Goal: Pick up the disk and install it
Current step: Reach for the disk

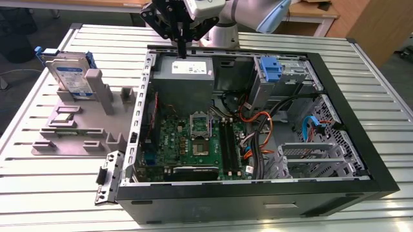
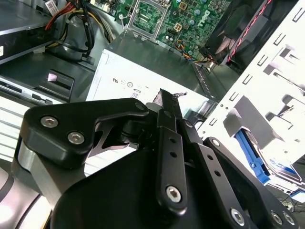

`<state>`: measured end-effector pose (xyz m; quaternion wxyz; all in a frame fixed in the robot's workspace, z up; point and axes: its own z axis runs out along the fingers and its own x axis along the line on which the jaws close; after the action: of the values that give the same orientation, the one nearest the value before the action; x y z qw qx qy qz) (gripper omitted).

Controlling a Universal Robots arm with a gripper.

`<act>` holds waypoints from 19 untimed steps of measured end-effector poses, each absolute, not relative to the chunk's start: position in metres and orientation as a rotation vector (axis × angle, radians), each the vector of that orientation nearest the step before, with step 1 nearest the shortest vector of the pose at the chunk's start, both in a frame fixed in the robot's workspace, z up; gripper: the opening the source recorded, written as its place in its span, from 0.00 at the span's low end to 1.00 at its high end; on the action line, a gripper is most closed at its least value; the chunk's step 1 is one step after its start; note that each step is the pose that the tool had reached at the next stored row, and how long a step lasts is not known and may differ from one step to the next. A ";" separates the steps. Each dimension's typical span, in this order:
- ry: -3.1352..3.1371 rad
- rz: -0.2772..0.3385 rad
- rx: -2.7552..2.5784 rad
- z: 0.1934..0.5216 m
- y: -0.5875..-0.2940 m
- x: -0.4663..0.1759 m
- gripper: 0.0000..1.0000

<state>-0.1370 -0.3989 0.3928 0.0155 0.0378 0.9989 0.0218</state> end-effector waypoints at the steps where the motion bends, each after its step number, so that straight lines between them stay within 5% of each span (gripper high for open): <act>1: 3.108 0.068 0.118 0.393 -0.399 -0.137 0.10; 19: 3.107 0.068 0.118 0.392 -0.399 -0.144 0.10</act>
<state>-0.1441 -0.3989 0.3919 0.0156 0.0378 0.9989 0.0218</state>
